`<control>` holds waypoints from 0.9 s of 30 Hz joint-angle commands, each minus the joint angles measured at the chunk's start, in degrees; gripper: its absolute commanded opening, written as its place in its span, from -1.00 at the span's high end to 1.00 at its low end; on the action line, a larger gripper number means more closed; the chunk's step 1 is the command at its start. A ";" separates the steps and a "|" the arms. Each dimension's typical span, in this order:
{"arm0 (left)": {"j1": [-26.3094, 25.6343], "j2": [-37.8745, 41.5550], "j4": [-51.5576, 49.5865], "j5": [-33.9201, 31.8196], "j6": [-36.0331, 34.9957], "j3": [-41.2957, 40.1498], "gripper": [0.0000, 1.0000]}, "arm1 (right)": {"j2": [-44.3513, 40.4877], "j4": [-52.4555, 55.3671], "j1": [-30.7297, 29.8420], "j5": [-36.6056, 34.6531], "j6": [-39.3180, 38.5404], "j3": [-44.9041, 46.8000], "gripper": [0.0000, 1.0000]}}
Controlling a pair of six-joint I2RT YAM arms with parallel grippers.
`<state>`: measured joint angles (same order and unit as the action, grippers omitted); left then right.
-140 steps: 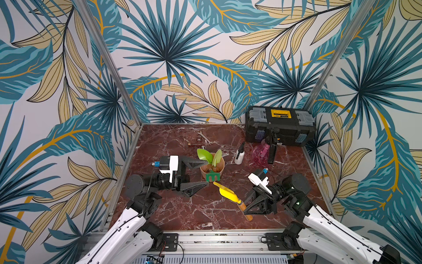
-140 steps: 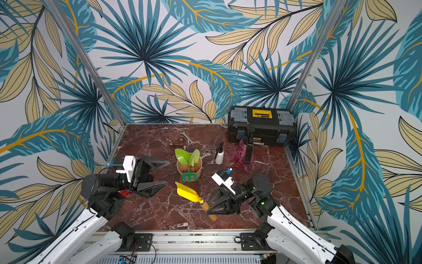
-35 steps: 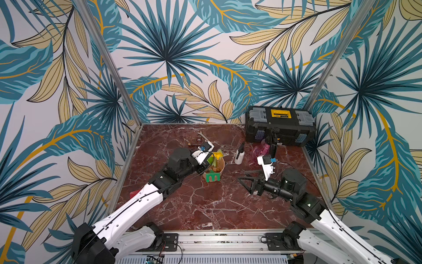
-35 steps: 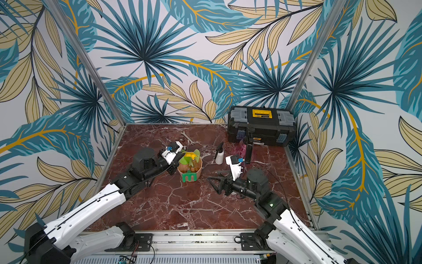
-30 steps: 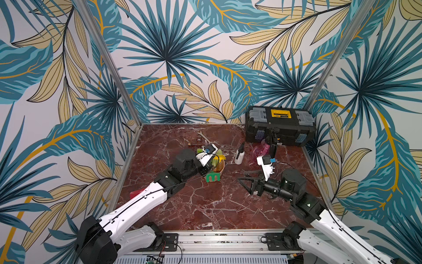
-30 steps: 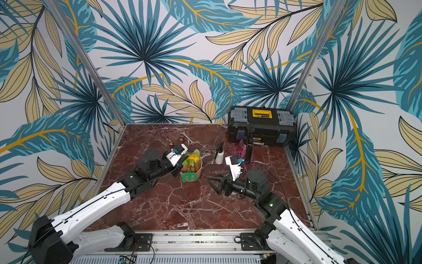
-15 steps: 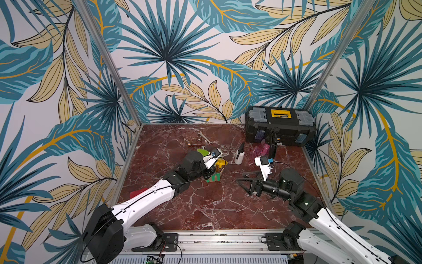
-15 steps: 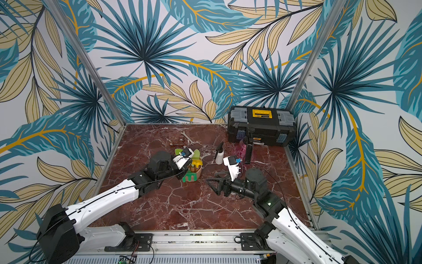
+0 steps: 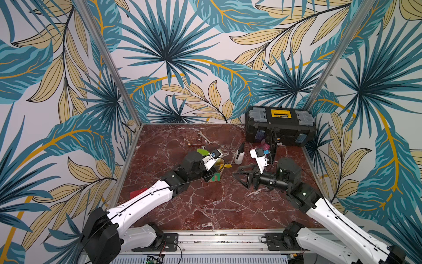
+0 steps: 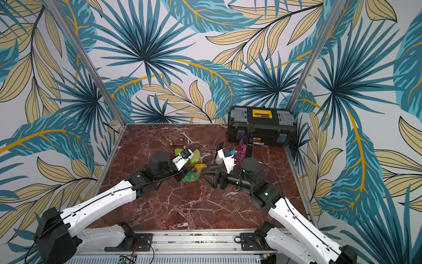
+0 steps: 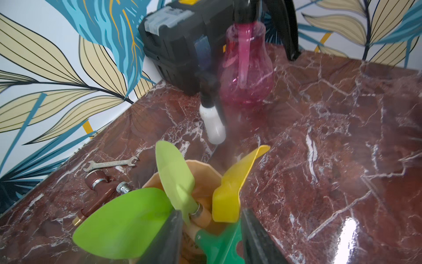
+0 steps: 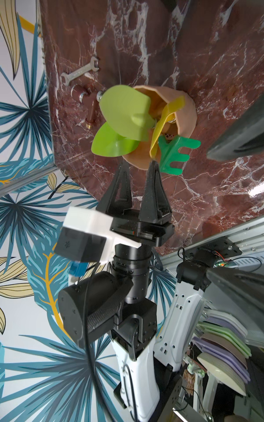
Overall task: Organize the gardening tools
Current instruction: Place the gardening tool in the container, then pick up the gardening tool from the center of the board.
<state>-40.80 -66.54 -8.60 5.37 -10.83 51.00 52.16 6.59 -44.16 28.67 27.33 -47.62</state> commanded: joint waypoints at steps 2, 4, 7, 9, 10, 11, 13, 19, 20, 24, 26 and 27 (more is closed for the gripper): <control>-0.16 7.58 -3.86 -0.53 4.02 5.01 -0.07 | 5.02 6.17 -3.51 2.53 -6.69 -4.44 -0.53; -0.10 9.57 -6.53 -3.08 5.42 6.76 -0.14 | 7.77 8.04 -5.03 3.46 -9.99 -7.01 -0.53; -0.01 11.91 -10.99 -8.44 8.01 9.29 -0.26 | 12.94 10.14 -9.11 3.26 -16.55 -11.23 -0.53; 0.24 13.34 -12.52 -11.96 9.63 11.02 -0.29 | 17.58 11.91 -12.69 0.65 -21.67 -14.45 -0.53; 0.46 14.04 -13.30 -14.02 10.17 11.93 -0.29 | 20.06 12.15 -14.21 -1.40 -24.41 -15.91 -0.52; 0.72 14.64 -14.33 -15.52 10.55 13.11 -0.30 | 22.53 11.97 -15.47 -2.33 -26.60 -17.10 -0.51; 1.38 15.52 -16.56 -18.46 10.71 15.39 -0.30 | 26.26 10.54 -17.04 -2.49 -30.11 -19.24 -0.49; 4.94 19.04 -20.18 -23.34 8.45 18.08 -0.26 | 38.03 7.32 -18.23 1.97 -40.10 -24.81 -0.44; 5.62 19.93 -20.35 -22.78 8.46 18.01 -0.26 | 40.51 8.53 -18.24 2.41 -41.21 -27.09 -0.44; 6.47 22.67 -21.06 -23.01 8.64 17.90 -0.26 | 53.08 16.22 -18.93 -0.80 -44.51 -39.01 -0.41; 6.55 23.86 -21.59 -23.41 8.70 17.82 -0.27 | 58.42 18.40 -19.76 -3.30 -46.62 -43.60 -0.41; 6.52 24.38 -21.95 -23.67 8.80 17.82 -0.27 | 60.46 18.96 -20.08 -3.93 -47.63 -45.73 -0.42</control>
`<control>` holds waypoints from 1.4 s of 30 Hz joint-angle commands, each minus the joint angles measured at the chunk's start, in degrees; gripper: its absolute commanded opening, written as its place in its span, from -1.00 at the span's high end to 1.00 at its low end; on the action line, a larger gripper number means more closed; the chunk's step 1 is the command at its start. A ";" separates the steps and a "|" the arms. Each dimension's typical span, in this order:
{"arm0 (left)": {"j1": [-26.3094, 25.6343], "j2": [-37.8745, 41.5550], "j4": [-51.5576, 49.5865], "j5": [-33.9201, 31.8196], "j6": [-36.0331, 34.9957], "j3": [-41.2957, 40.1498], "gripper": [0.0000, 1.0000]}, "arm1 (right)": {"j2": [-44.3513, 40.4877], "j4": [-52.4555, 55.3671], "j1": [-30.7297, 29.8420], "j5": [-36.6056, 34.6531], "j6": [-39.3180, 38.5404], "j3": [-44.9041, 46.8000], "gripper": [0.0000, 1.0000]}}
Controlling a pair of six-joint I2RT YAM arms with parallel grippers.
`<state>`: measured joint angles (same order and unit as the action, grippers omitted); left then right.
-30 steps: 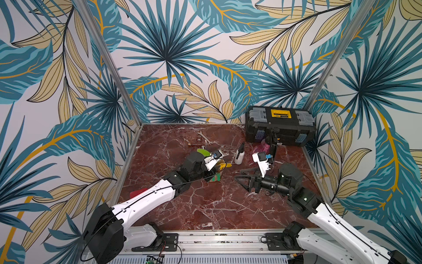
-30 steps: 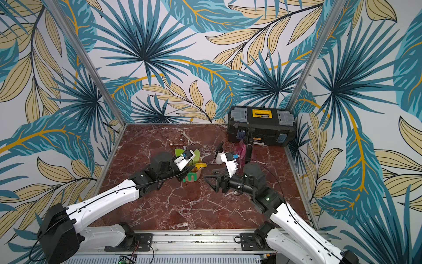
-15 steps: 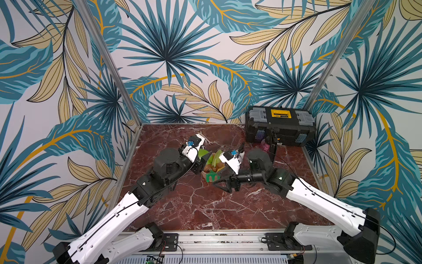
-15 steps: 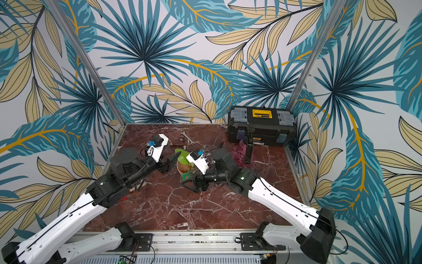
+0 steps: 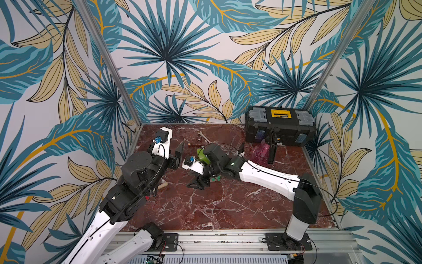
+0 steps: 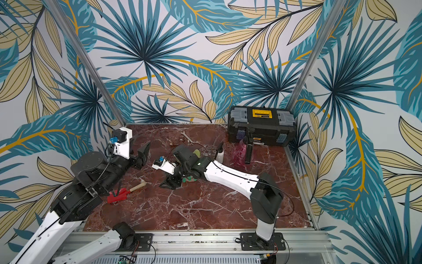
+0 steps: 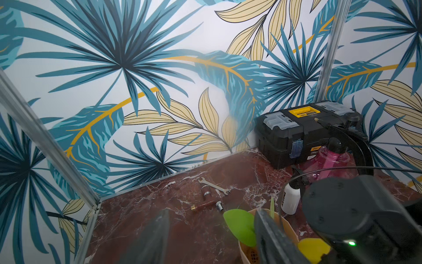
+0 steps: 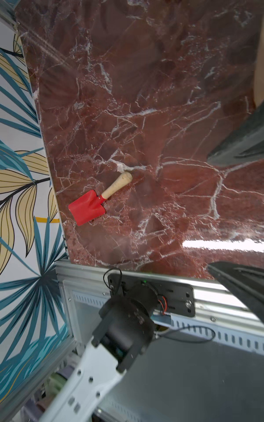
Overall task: Organize the gardening tools
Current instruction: Pick up the gardening tool from the center of the board.
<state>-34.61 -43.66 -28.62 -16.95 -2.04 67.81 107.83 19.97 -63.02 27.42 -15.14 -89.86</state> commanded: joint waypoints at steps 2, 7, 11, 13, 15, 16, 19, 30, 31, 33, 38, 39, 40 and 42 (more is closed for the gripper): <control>0.34 2.45 -2.70 -1.62 0.18 1.08 -0.27 | 8.42 5.91 -1.75 -3.06 -6.80 -7.03 -0.43; 0.40 4.21 -4.85 -1.95 0.45 2.32 -0.29 | 16.79 5.40 -3.44 -6.72 -11.05 -15.24 -0.51; 0.42 4.70 -5.94 -1.39 1.06 2.68 -0.29 | 24.88 7.12 -5.05 -10.77 -15.07 -24.16 -0.57; 0.38 4.72 -6.26 -1.20 1.33 2.55 -0.29 | 28.57 7.86 -5.66 -12.24 -16.11 -28.09 -0.61; 0.42 4.81 -6.35 -1.00 1.68 2.31 -0.29 | 30.90 7.47 -6.35 -13.53 -16.96 -30.43 -0.66; 0.35 5.00 -6.31 -0.84 1.95 2.14 -0.29 | 31.79 6.49 -6.69 -14.21 -17.24 -30.81 -0.70; 0.34 5.25 -5.46 -0.36 2.36 1.46 -0.30 | 33.42 3.52 -7.81 -15.42 -17.88 -31.38 -0.78; 0.38 5.85 -4.65 0.54 2.84 0.10 -0.30 | 40.50 0.31 -8.16 -15.85 -16.28 -36.96 -0.85; 0.34 5.98 -4.56 0.45 2.84 -0.02 -0.31 | 40.85 -0.06 -8.08 -15.78 -16.20 -37.15 -0.85; 0.35 6.13 -4.35 0.28 2.75 -0.36 -0.30 | 41.59 -0.22 -8.12 -14.86 -16.07 -37.72 -0.85; 0.37 6.37 -4.23 0.03 2.70 -0.99 -0.31 | 42.45 0.47 -8.15 -12.32 -15.56 -38.28 -0.68; 0.41 6.47 -4.25 -0.16 2.74 -1.10 -0.31 | 42.54 0.74 -8.14 -11.80 -15.46 -38.22 -0.62; 0.34 6.57 -4.28 -0.31 2.67 -1.26 -0.31 | 42.62 1.17 -8.05 -11.18 -15.39 -38.12 -0.57; 0.41 6.80 -4.14 -0.58 2.58 -1.59 -0.31 | 42.72 1.79 -8.24 -9.96 -15.24 -37.86 -0.43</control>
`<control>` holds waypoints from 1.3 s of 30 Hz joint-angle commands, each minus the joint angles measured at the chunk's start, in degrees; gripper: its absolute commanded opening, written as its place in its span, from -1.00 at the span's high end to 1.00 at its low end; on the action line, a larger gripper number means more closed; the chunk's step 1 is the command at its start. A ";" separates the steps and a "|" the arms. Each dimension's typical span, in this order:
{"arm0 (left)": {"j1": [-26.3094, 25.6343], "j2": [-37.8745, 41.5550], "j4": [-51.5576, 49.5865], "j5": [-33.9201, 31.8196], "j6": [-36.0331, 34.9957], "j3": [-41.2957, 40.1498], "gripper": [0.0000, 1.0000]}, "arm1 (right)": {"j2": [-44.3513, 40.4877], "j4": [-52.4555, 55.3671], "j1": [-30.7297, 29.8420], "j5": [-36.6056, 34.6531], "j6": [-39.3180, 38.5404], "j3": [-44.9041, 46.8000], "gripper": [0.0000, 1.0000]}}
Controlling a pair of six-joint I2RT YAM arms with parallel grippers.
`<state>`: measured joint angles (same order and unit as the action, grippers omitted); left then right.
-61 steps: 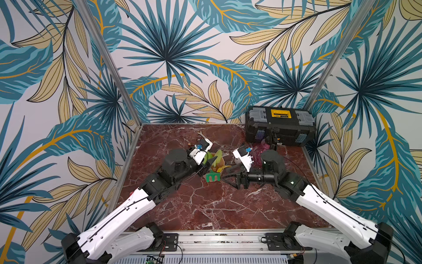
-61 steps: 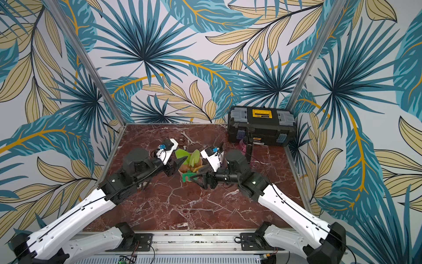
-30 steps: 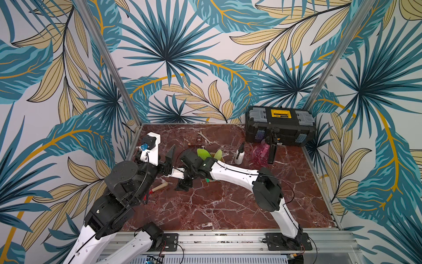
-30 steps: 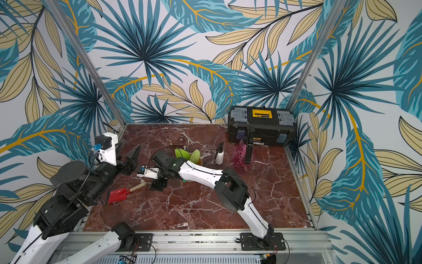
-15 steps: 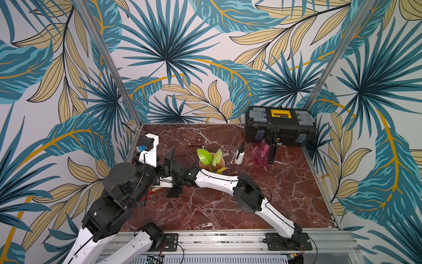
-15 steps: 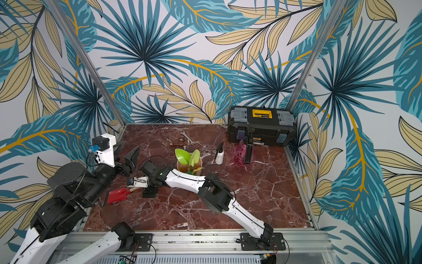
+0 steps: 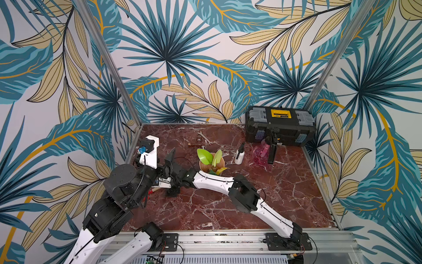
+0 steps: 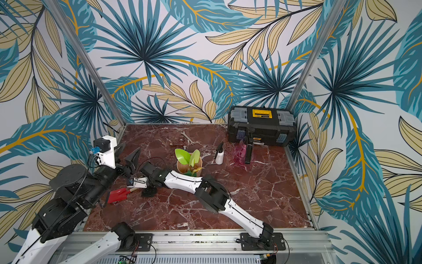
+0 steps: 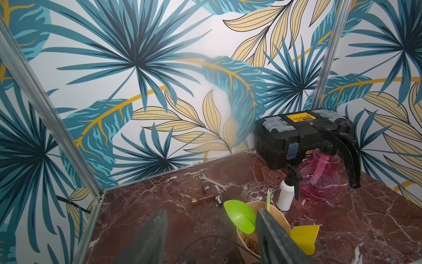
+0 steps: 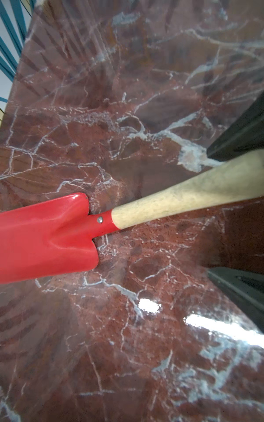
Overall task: Organize the gardening tools
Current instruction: Pick up the gardening tool from the center of the board.
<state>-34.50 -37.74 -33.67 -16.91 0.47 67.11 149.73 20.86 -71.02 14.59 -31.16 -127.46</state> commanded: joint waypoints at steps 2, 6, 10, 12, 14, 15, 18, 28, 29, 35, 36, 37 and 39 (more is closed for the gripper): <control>0.30 1.07 1.33 -0.69 0.06 -1.24 -0.32 | 0.85 1.24 -0.30 3.58 1.04 0.27 -0.28; 0.29 1.10 1.89 -0.52 0.15 -1.61 -0.32 | 0.34 1.01 -0.50 4.69 1.27 1.38 -0.02; 0.28 1.09 2.12 -0.28 0.24 -1.72 -0.33 | -0.64 0.31 -0.65 5.08 1.32 3.00 0.31; 0.28 1.08 2.12 -0.15 0.23 -1.72 -0.33 | -1.76 -0.52 -0.61 5.10 1.45 4.58 0.46; 0.28 1.09 2.12 -0.10 0.33 -1.72 -0.32 | -3.11 -1.42 -0.69 5.04 1.59 6.45 0.59; 0.27 1.09 2.06 0.00 0.40 -1.70 -0.33 | -3.86 -1.80 -0.71 5.08 1.83 7.43 0.65; 0.29 1.09 1.99 0.27 0.43 -1.87 -0.33 | -5.61 -0.68 -0.69 5.61 3.14 8.63 0.84; 0.29 1.01 1.92 1.09 0.17 -2.07 -0.34 | -25.69 -11.52 -0.11 -1.21 19.10 28.75 1.00; 0.25 0.98 1.81 1.15 0.15 -2.07 -0.34 | -27.68 -12.72 0.17 -2.01 20.75 30.99 1.00; 0.28 0.91 2.34 2.36 0.93 -1.98 -0.34 | -37.96 -15.06 1.16 -10.10 28.52 40.99 1.00; 0.29 0.91 2.45 2.59 1.12 -1.98 -0.34 | -39.73 -15.39 1.20 -11.85 29.67 42.67 1.00; 0.24 0.91 2.71 2.93 1.42 -1.92 -0.34 | -41.51 -15.83 1.30 -13.67 31.11 44.60 1.00; 0.24 0.76 2.94 3.58 1.85 -1.75 -0.36 | -46.34 -17.06 1.25 -17.46 33.98 48.54 1.00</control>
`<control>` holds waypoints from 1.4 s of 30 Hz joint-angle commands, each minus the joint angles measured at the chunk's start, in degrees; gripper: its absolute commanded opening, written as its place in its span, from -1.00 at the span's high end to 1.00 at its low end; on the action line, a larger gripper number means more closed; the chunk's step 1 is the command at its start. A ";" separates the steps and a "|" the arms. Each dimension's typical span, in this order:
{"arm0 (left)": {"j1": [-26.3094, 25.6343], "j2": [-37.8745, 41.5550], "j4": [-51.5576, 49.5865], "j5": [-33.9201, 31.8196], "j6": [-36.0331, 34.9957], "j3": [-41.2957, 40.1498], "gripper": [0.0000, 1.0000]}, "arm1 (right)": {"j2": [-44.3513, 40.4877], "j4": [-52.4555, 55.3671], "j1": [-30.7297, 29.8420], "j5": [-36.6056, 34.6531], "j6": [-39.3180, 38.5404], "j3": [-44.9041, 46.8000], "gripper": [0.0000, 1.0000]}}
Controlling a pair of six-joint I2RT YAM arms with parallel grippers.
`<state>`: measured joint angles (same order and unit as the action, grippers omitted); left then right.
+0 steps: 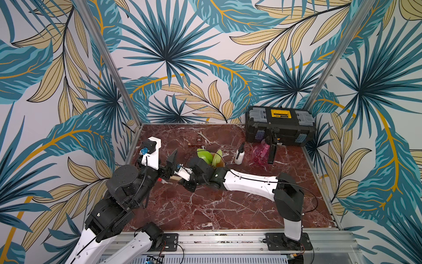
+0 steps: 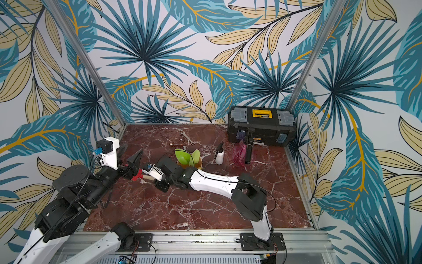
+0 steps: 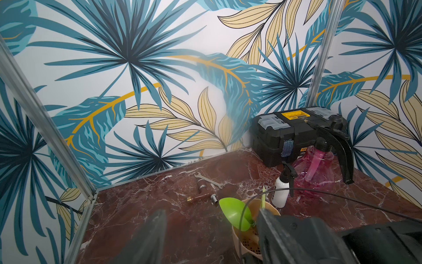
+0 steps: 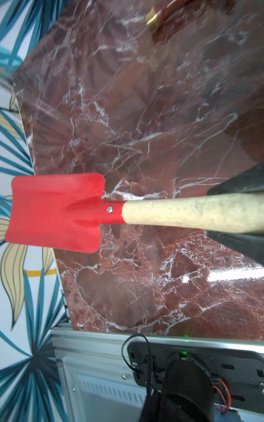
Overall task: Organize the gardening tools
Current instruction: Pick up the gardening tool from the center of the board, then place the gardening tool in the container.
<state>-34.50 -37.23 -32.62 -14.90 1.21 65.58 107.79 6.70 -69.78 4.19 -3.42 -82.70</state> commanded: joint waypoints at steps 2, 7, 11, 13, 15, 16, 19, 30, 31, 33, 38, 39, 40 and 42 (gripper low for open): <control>0.29 -0.06 2.03 2.22 1.68 0.04 -0.39 | -9.06 -4.10 -0.08 -11.69 9.24 7.72 1.00; 0.29 -2.11 2.11 3.93 4.08 0.82 -0.40 | -21.86 -8.00 -0.01 -17.80 14.49 19.73 1.00; 0.27 -4.33 3.06 5.35 7.21 1.17 -0.41 | -31.72 -10.90 -0.17 -22.23 15.51 28.30 1.00; 0.29 -5.64 3.89 5.79 9.95 1.28 -0.42 | -36.19 -11.77 -0.19 -26.41 15.69 31.86 1.00; 0.30 -7.33 4.49 5.89 13.78 1.19 -0.49 | -40.61 -14.64 -0.33 -29.35 14.88 35.93 1.00; 0.31 -8.23 5.28 5.83 15.97 0.87 -0.54 | -42.60 -16.21 -0.43 -30.40 14.37 38.01 1.00; 0.23 -10.92 8.78 8.07 22.77 -0.69 -0.57 | -47.13 -21.57 -0.74 -31.12 12.43 42.73 1.00; 0.27 -20.00 17.51 16.43 34.27 -2.33 -0.47 | -50.18 -32.18 -2.08 -26.74 7.69 47.54 1.00; 0.26 -20.28 18.28 16.61 34.29 -2.51 -0.41 | -50.14 -32.31 -2.13 -26.42 7.38 47.62 1.00; 0.30 -20.65 19.08 16.76 34.30 -2.77 -0.19 | -50.05 -32.65 -2.34 -25.86 6.98 47.74 1.00; 0.27 -21.07 21.38 18.51 34.25 -3.68 0.14 | -49.22 -32.26 -2.36 -25.80 6.76 47.53 1.00; 0.27 -21.11 21.60 18.86 34.19 -3.70 0.20 | -49.09 -32.15 -2.38 -25.73 6.85 47.52 1.00; 0.27 -21.27 21.75 19.08 34.18 -3.75 0.26 | -48.98 -32.26 -2.36 -25.76 6.89 47.46 1.00; 0.29 -21.35 22.17 19.65 34.10 -3.92 0.38 | -48.47 -32.05 -2.34 -26.01 7.15 47.20 1.00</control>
<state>-34.44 -58.41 -13.17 3.01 35.53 62.37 58.72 -22.87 -71.79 -22.02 4.23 -36.23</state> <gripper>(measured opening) 0.325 0.237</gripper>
